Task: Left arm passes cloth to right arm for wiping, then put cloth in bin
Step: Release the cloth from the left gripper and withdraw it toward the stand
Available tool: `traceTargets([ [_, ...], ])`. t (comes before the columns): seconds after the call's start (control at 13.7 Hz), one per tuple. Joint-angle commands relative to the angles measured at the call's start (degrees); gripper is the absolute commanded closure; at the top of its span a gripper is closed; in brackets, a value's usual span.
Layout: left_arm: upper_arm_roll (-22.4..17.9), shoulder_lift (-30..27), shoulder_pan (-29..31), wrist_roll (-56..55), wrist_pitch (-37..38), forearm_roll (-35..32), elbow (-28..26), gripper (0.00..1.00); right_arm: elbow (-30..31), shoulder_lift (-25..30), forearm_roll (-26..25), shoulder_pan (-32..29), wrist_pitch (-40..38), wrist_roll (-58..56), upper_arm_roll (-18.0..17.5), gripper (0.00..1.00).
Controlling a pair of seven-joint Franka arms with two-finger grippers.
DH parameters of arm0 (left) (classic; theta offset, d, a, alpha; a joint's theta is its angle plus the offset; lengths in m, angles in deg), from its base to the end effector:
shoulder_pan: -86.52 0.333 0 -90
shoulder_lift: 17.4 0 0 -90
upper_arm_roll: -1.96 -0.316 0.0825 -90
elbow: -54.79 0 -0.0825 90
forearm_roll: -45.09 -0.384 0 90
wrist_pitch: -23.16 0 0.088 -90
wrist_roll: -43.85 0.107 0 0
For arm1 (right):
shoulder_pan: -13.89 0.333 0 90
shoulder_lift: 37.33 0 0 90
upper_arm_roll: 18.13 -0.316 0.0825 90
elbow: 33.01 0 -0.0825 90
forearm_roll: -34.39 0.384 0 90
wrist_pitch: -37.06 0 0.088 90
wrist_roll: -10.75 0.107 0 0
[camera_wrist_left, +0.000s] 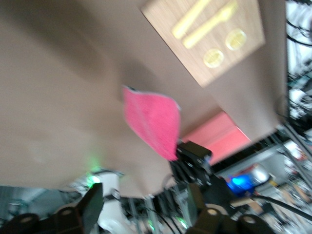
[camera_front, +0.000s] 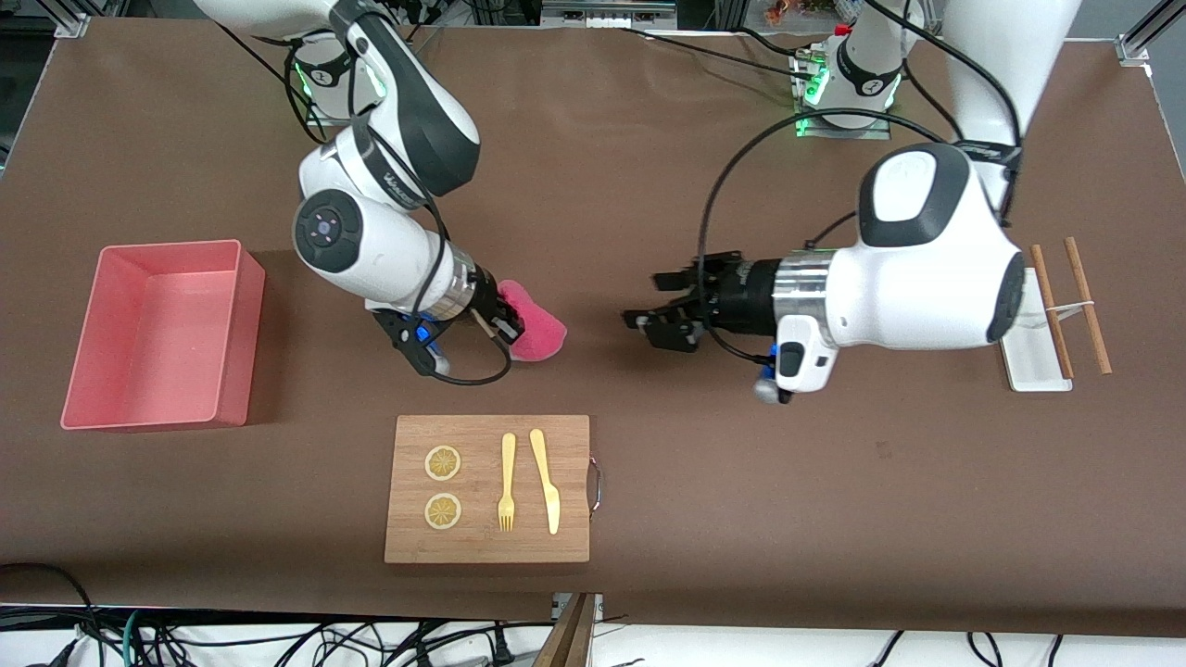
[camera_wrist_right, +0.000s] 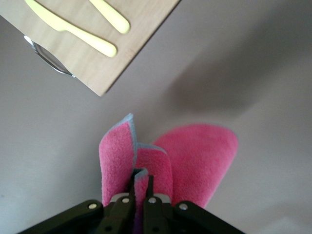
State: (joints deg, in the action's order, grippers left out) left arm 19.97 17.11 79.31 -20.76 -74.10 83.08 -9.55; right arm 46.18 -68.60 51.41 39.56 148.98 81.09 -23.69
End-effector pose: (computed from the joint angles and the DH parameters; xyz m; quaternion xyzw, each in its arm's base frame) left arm 0.6590 -0.3003 0.5042 0.8367 0.3691 -0.2823 0.2900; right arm 0.6082 0.3757 0.4037 -0.9076 0.3867 0.1176 0.1133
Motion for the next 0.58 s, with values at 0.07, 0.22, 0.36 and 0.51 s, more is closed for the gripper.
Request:
traceTargets([
  [0.07, -0.1, -1.5, 5.6, 6.8, 12.2, -4.2, 0.5, 0.00, 0.1, -2.5, -0.8, 3.1, -0.4, -0.6, -0.2, 1.00],
  [0.22, -0.1, -2.2, 8.0, 14.4, 15.5, -9.3, 0.1, 0.00, 0.1, -4.1, -0.5, 4.5, -0.4, -0.7, -0.2, 1.00],
  [0.36, 0.2, -5.8, 10.0, 20.3, 16.9, -17.2, -4.2, 0.00, 0.1, -6.1, -0.2, 5.5, -0.3, -0.5, -0.2, 1.00],
  [0.51, -0.1, -9.6, 13.3, 26.3, 20.1, -19.6, -7.3, 0.00, 0.1, -8.7, -0.5, 6.0, -0.3, -1.0, -0.2, 1.00],
])
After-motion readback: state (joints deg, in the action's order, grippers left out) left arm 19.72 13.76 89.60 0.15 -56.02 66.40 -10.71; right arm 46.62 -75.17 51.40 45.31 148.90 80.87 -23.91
